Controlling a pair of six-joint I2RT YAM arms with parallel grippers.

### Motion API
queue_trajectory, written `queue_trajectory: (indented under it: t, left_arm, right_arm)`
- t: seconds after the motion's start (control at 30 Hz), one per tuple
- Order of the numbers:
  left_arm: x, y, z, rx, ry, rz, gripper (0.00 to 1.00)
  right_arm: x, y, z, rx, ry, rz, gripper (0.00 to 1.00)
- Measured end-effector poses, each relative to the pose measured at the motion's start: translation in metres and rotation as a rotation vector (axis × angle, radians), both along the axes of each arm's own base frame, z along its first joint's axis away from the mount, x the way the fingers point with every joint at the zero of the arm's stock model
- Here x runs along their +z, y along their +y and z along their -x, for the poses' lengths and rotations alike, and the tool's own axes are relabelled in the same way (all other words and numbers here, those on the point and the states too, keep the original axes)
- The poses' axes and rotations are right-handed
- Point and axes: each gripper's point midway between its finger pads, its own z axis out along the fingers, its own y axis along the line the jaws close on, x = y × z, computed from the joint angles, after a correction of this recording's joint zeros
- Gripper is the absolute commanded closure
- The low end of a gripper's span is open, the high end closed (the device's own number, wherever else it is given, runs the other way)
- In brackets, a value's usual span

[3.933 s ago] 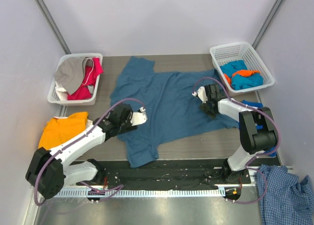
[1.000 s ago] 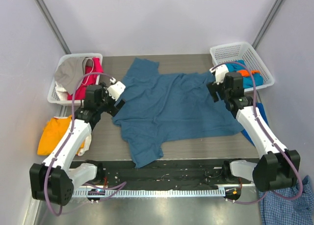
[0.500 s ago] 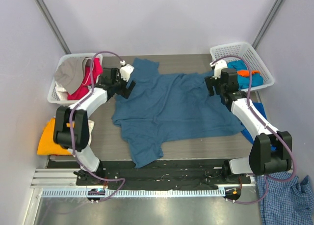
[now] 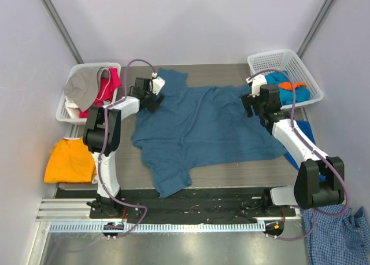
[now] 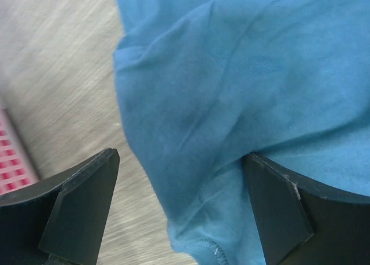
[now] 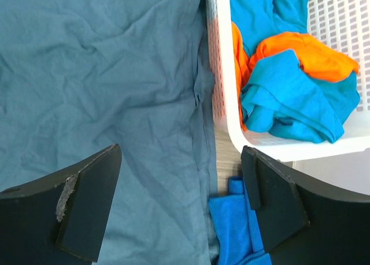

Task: Fold and stack the t-shirts
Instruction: Flatten out the tshirt

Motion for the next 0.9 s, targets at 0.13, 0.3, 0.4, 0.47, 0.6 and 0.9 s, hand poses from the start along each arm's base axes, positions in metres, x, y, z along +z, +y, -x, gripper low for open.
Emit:
queue_trajectory:
  t: [0.13,0.3,0.4,0.47,0.6,0.9]
  left_arm:
    - [0.004,0.006,-0.008,0.010,-0.044,-0.079,0.07]
    - [0.007,0.019,-0.012,0.012,-0.073,-0.198,0.07]
    - [0.010,0.032,-0.015,0.023,-0.085,-0.291,0.06]
    - [0.011,0.041,-0.015,0.031,-0.085,-0.346,0.06]
    - [0.012,0.062,-0.014,0.043,-0.072,-0.438,0.06]
    - [0.012,0.102,-0.008,0.084,-0.055,-0.556,0.07]
  right_arm:
    - [-0.002,-0.001,0.005,0.005,0.004,0.009,0.07]
    - [-0.007,-0.002,0.009,0.008,0.014,0.015,0.07]
    - [-0.010,-0.002,0.010,0.009,0.023,0.018,0.07]
    - [-0.011,-0.002,0.011,0.009,0.025,0.019,0.07]
    - [-0.011,-0.002,0.011,0.010,0.024,0.020,0.07]
    - [-0.033,0.002,-0.015,0.018,0.065,0.022,0.08]
